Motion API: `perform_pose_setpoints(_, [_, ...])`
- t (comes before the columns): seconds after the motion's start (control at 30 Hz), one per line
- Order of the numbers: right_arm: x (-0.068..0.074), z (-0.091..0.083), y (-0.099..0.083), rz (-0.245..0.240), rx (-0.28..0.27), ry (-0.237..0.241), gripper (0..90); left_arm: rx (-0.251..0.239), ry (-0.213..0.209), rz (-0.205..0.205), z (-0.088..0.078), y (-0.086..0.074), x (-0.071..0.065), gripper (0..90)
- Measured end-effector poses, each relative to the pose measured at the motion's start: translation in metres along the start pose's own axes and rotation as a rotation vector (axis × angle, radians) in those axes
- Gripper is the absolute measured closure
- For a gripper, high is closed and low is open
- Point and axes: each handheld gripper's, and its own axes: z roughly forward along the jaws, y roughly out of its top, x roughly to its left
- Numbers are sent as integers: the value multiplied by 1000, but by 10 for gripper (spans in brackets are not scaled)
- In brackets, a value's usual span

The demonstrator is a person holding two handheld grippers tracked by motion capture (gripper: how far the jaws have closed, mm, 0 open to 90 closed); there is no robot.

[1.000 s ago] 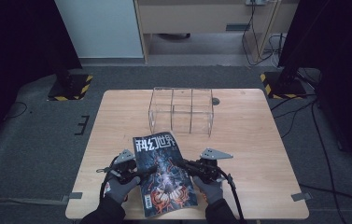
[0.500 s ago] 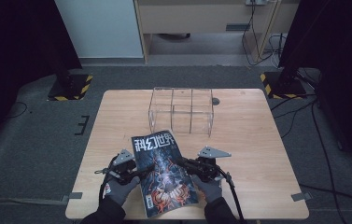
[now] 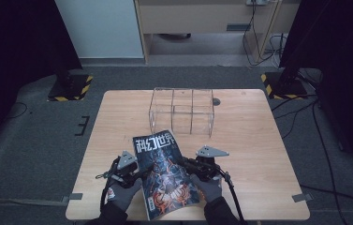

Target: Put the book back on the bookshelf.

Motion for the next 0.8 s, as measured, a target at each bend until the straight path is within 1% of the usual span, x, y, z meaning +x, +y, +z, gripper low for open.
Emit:
perform_pose_setpoints(0.03, [0,0,0,0,0,0,840,0,0,0,0,0,0,670])
perform_pose_setpoints(0.1, [-1,1,2,3,0,-7,831,-20,4,15,-4,4,-3,681])
perform_pose_setpoints(0.13, [-2,1,3,4,0,-8,828,-20,4,15,-4,4,-3,687])
perform_pose_setpoints(0.23, [-3,3,7,3,-1,-15,818,-48,7,27,-9,9,-6,703])
perform_pose_setpoints(0.33, [-4,4,8,1,2,-18,802,-55,9,34,-10,10,-7,712])
perform_pose_setpoints(0.37, [-4,5,9,5,1,-22,790,-57,8,35,-11,10,-7,716])
perform_pose_setpoints(0.4, [-6,7,8,4,7,-34,753,-59,6,33,-11,10,-8,723])
perform_pose_setpoints(0.47, [-9,9,8,2,5,-50,727,-60,3,32,-11,10,-8,727])
perform_pose_setpoints(0.53, [-9,10,8,9,8,-50,717,-63,2,30,-11,10,-9,729])
perform_pose_setpoints(0.57, [-12,13,7,9,15,-55,687,-68,-3,28,-12,10,-9,731])
perform_pose_setpoints(0.67, [-15,15,6,16,25,-55,639,-68,-7,32,-13,10,-10,735])
perform_pose_setpoints(0.7, [-15,16,6,19,27,-62,620,-71,-11,30,-13,11,-10,736])
perform_pose_setpoints(0.8, [-17,18,5,19,31,-67,587,-74,-14,31,-14,11,-11,741])
